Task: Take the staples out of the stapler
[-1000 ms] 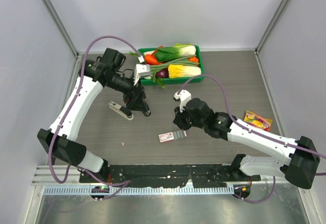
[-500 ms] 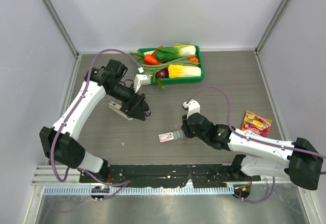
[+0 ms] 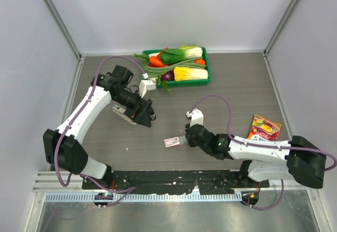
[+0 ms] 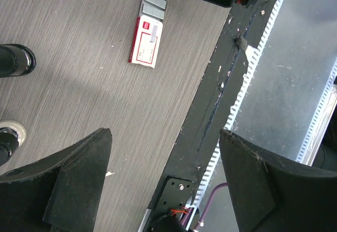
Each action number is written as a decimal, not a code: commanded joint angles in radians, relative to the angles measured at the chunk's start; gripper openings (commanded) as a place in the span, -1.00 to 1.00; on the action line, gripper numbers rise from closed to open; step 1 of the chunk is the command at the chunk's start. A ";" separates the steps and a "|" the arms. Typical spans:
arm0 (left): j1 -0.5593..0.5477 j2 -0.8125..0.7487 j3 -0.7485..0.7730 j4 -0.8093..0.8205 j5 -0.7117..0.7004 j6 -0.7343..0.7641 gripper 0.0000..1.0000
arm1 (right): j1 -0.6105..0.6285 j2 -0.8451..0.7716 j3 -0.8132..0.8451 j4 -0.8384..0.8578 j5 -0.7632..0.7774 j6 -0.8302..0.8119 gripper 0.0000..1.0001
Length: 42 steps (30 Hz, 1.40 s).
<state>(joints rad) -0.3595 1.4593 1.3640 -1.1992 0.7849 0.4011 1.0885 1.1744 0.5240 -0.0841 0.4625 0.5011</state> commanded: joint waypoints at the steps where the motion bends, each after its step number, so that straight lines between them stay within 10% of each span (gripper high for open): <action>1: 0.002 -0.031 -0.008 0.026 -0.004 -0.016 0.73 | 0.014 0.011 0.002 0.063 0.057 0.027 -0.91; 42: 0.002 -0.036 -0.023 0.023 0.017 0.001 0.75 | 0.016 0.131 -0.028 0.122 0.070 0.028 -0.88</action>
<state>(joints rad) -0.3595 1.4517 1.3437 -1.1862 0.7784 0.3969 1.0981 1.2987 0.4938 -0.0010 0.4931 0.5148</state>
